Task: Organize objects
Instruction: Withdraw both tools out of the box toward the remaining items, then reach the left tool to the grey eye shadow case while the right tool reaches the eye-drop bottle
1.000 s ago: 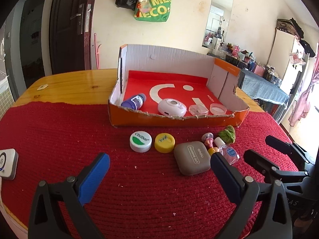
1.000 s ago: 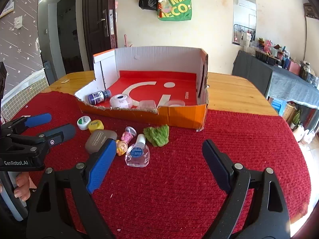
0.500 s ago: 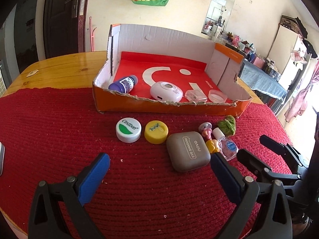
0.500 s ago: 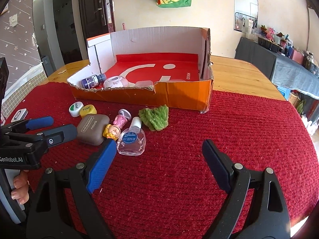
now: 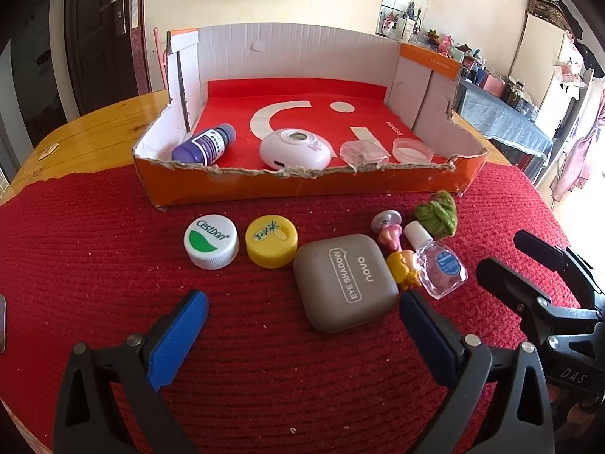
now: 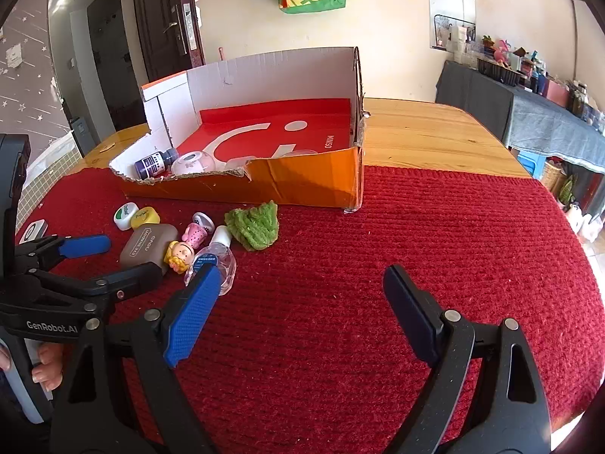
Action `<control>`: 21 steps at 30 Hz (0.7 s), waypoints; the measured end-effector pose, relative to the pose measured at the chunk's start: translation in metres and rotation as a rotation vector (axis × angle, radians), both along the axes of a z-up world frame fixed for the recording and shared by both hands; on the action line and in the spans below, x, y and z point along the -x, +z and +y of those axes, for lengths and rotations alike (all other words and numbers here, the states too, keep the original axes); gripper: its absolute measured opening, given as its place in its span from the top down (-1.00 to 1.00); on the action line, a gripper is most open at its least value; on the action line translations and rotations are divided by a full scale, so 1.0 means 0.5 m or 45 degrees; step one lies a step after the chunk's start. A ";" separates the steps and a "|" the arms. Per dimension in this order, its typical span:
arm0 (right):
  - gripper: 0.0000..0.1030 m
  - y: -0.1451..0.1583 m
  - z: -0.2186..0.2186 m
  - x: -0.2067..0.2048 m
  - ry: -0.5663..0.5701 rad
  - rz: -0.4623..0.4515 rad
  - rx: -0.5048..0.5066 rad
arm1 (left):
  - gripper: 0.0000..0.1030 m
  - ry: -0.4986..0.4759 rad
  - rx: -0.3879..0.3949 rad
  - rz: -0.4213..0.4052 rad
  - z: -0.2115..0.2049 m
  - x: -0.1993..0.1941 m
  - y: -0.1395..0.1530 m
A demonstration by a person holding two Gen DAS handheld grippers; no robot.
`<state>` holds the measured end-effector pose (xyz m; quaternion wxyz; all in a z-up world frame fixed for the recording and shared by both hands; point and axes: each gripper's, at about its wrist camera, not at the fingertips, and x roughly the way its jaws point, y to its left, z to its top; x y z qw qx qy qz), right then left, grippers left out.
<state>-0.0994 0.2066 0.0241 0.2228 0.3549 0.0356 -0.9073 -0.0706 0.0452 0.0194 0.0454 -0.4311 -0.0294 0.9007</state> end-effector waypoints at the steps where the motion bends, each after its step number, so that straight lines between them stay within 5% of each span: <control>1: -0.71 -0.001 -0.002 0.000 0.011 -0.003 0.003 | -1.00 -0.002 -0.003 -0.001 -0.004 -0.001 0.000; 21: -0.71 -0.017 -0.070 0.008 0.149 -0.080 -0.039 | -0.99 -0.019 -0.048 0.010 -0.054 -0.014 0.008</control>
